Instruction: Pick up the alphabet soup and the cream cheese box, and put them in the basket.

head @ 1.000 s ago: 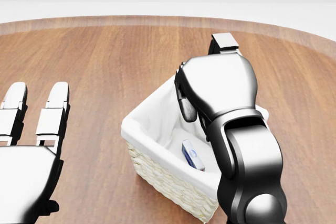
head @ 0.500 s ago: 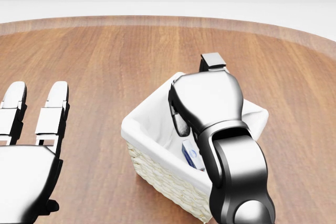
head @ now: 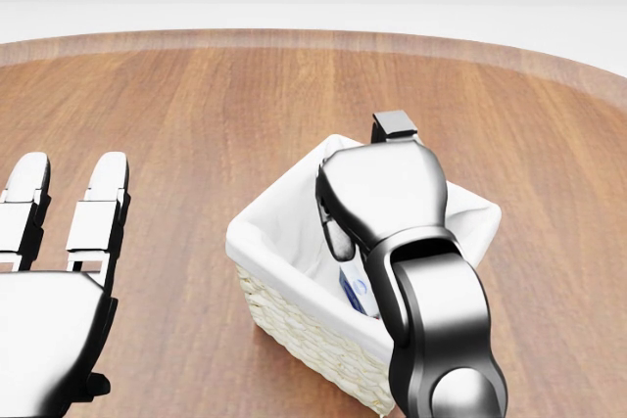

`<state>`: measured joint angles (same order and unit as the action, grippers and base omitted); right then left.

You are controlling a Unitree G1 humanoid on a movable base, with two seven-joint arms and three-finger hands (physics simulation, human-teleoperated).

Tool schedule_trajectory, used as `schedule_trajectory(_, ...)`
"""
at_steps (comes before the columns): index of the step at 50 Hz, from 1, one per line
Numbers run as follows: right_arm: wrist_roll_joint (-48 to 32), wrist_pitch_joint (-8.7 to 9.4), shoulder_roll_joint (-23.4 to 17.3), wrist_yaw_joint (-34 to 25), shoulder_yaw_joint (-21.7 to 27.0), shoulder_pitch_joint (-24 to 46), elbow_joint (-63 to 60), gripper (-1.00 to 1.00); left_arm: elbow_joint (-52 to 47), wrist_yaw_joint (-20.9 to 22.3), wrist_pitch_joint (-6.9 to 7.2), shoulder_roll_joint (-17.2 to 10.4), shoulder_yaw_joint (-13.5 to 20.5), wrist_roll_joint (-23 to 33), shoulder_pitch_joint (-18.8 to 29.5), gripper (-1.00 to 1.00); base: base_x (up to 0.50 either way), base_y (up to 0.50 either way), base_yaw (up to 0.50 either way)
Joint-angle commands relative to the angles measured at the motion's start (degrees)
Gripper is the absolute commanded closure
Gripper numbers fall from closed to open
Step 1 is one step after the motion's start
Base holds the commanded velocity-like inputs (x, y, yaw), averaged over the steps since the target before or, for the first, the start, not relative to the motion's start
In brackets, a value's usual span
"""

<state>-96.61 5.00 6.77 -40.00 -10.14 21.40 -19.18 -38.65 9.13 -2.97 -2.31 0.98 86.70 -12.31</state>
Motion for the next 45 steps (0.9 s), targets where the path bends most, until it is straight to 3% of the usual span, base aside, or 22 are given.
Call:
schedule_trajectory(1, -0.7, 0.0, -0.2, 0.0, -0.1, 1.1, 0.1, 1.0, 0.0, 0.0, 0.03, 0.0, 0.0, -0.1, 0.0, -1.0, 0.0, 0.0, 0.0)
schedule_trajectory(2, -0.8, 0.0, -0.2, 0.0, 0.0, 1.2, 0.2, 1.0, -0.1, 0.0, 0.01, 0.0, 0.0, -0.1, -0.1, -1.0, 0.0, 0.0, 0.0)
schedule_trajectory(3, -0.8, 0.0, -0.2, 0.0, 0.1, 1.3, 0.2, 0.73, -0.2, 0.0, 0.02, 0.0, 0.0, 0.0, -0.1, -1.0, 0.0, 0.0, 0.0)
schedule_trajectory(6, -0.8, 0.0, -0.4, 0.0, 0.1, 1.0, 0.1, -0.78, -0.3, 0.1, -0.02, 0.0, 0.0, -0.1, -0.2, -1.0, 0.0, 0.0, 0.0)
schedule_trajectory(7, -0.9, 0.0, -0.4, 0.0, 0.1, 0.9, -0.1, -1.0, -0.3, 0.1, -0.03, 0.0, 0.0, -0.1, -0.2, -1.0, 0.0, 0.0, 0.0)
schedule_trajectory(24, -2.4, 0.0, -0.7, 0.0, 1.4, 4.5, -2.1, -1.0, -0.6, 0.5, -0.05, 0.1, 0.1, -0.2, -0.2, -1.0, 0.0, 0.0, 0.0)
schedule_trajectory(45, -1.7, 0.0, -2.4, 0.0, 4.7, 15.4, -2.8, -1.0, 0.1, 0.0, 0.07, 0.0, 0.0, 0.0, 0.1, -1.0, 0.0, 0.0, 0.0)
